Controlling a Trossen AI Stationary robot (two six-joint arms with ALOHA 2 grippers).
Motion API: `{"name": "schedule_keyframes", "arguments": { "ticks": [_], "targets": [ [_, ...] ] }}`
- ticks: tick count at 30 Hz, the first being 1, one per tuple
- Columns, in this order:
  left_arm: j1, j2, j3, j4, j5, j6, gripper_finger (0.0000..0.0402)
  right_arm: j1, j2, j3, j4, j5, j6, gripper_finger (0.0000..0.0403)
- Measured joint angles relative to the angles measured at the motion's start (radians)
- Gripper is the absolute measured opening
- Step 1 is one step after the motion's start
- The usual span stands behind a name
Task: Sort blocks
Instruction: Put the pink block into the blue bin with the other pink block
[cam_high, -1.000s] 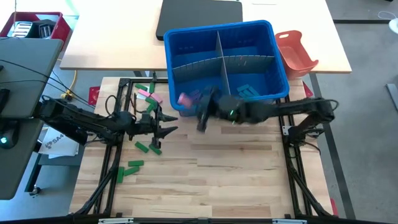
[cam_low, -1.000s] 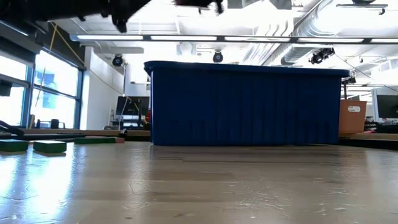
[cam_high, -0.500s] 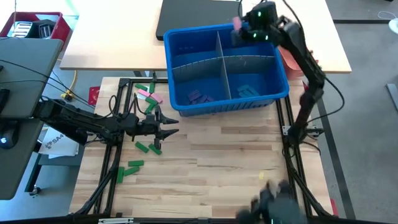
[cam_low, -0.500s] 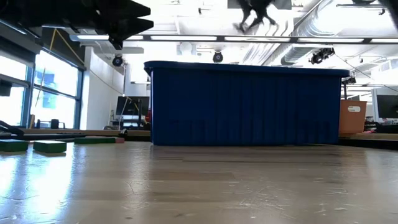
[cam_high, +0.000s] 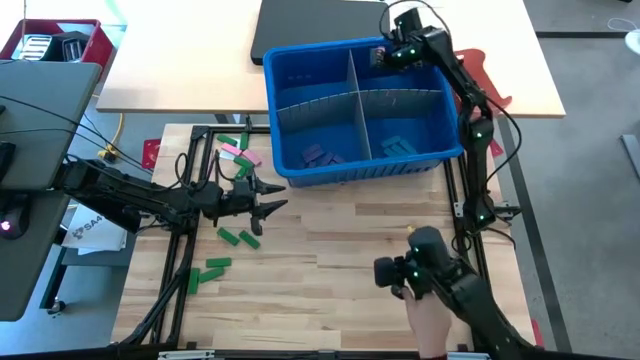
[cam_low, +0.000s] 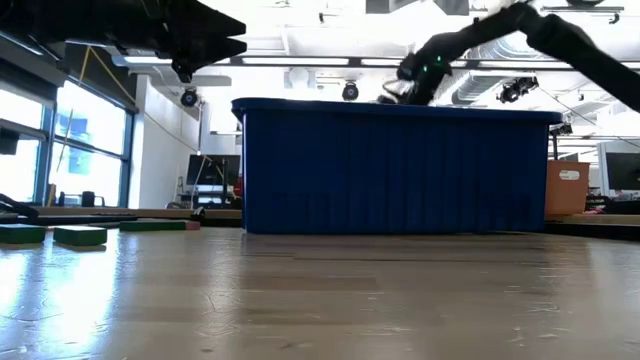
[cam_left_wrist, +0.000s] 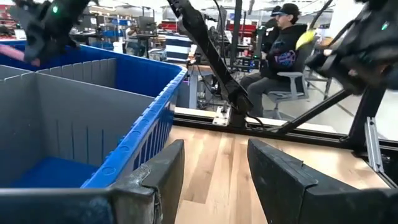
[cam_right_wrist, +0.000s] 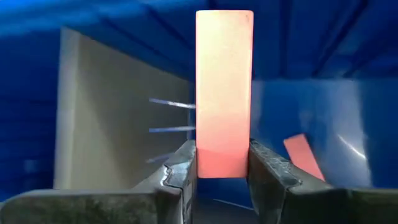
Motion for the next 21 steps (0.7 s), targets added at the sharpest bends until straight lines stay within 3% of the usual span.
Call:
{"name": "schedule_keyframes", "arguments": {
  "ticks": [21],
  "targets": [
    [0.0, 0.0, 0.0, 0.007, -0.001, -0.002, 0.017, -0.021, 0.201, -0.001, -0.136, 0.099, -0.071, 0.0097]
  ]
}}
